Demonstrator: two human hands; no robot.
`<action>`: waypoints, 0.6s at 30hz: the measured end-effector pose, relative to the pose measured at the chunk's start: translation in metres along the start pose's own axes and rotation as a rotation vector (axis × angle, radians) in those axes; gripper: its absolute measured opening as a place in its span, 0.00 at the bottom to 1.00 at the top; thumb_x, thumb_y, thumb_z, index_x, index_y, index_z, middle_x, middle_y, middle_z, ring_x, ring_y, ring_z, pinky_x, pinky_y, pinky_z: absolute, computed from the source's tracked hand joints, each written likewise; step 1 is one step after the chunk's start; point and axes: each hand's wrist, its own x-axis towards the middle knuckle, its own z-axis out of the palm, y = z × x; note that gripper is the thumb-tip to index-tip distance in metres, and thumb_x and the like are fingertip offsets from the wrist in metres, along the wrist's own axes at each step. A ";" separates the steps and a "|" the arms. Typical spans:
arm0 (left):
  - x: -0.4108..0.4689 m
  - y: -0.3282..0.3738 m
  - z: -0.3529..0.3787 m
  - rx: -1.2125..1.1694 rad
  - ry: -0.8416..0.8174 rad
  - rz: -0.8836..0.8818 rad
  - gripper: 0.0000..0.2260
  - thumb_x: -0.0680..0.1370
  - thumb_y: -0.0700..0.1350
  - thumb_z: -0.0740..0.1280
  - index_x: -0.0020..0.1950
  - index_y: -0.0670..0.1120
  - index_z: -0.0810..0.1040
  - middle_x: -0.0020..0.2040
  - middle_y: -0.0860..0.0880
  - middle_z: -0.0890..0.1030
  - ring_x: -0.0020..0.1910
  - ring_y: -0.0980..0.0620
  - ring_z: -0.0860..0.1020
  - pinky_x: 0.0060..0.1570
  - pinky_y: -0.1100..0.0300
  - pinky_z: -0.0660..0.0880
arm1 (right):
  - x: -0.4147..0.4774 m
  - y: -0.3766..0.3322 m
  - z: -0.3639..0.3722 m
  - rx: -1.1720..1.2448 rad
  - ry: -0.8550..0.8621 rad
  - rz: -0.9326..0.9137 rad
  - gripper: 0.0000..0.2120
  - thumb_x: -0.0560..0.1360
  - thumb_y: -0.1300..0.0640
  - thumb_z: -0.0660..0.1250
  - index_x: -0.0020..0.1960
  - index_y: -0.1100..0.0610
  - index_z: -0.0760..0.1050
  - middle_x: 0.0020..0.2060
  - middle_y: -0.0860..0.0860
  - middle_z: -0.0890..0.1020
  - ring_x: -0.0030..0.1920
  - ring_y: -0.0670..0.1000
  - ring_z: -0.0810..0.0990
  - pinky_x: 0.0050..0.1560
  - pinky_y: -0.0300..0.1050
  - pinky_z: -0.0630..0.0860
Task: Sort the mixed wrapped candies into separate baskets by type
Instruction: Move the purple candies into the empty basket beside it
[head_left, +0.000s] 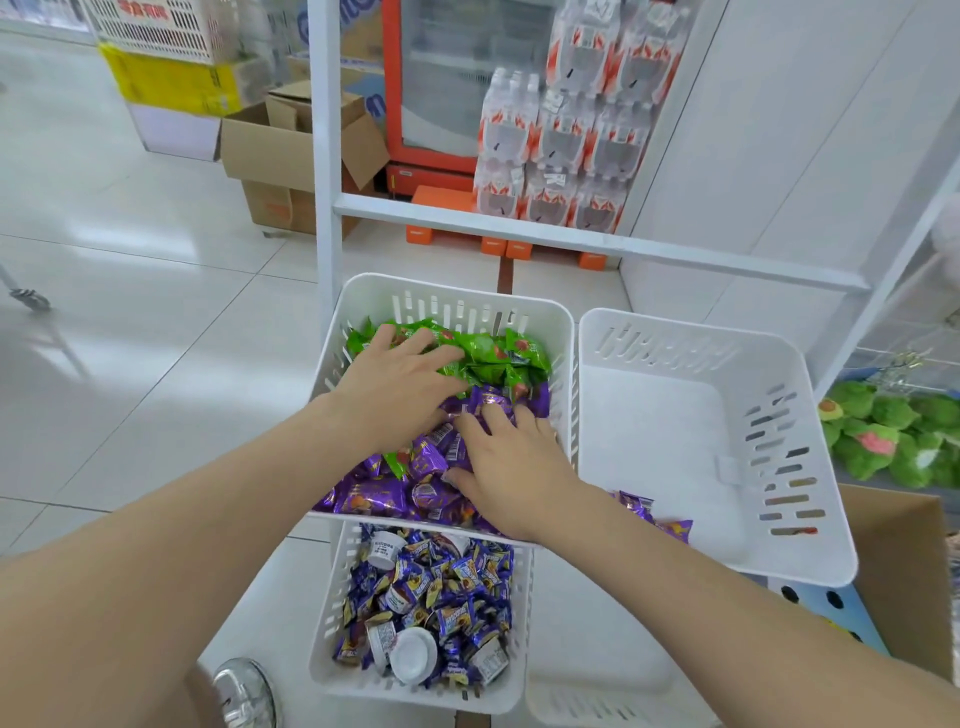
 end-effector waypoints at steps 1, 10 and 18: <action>0.002 -0.002 -0.001 0.007 -0.011 -0.014 0.21 0.81 0.61 0.62 0.74 0.63 0.70 0.79 0.53 0.63 0.74 0.45 0.65 0.67 0.40 0.66 | -0.001 0.000 0.001 -0.001 -0.001 -0.003 0.29 0.82 0.38 0.59 0.76 0.54 0.62 0.69 0.58 0.70 0.68 0.67 0.68 0.65 0.62 0.68; 0.002 0.000 -0.003 -0.165 -0.107 -0.065 0.24 0.81 0.61 0.63 0.76 0.60 0.67 0.83 0.52 0.55 0.79 0.42 0.55 0.73 0.34 0.57 | 0.003 0.002 -0.004 0.150 -0.065 0.057 0.43 0.75 0.34 0.62 0.81 0.51 0.50 0.75 0.61 0.55 0.70 0.68 0.63 0.71 0.63 0.64; -0.011 0.005 -0.022 -0.193 -0.035 0.005 0.13 0.75 0.52 0.66 0.60 0.56 0.79 0.58 0.53 0.69 0.57 0.49 0.66 0.54 0.52 0.62 | 0.002 0.014 -0.013 0.138 -0.165 -0.146 0.28 0.83 0.38 0.58 0.78 0.50 0.60 0.65 0.58 0.62 0.62 0.66 0.70 0.65 0.62 0.71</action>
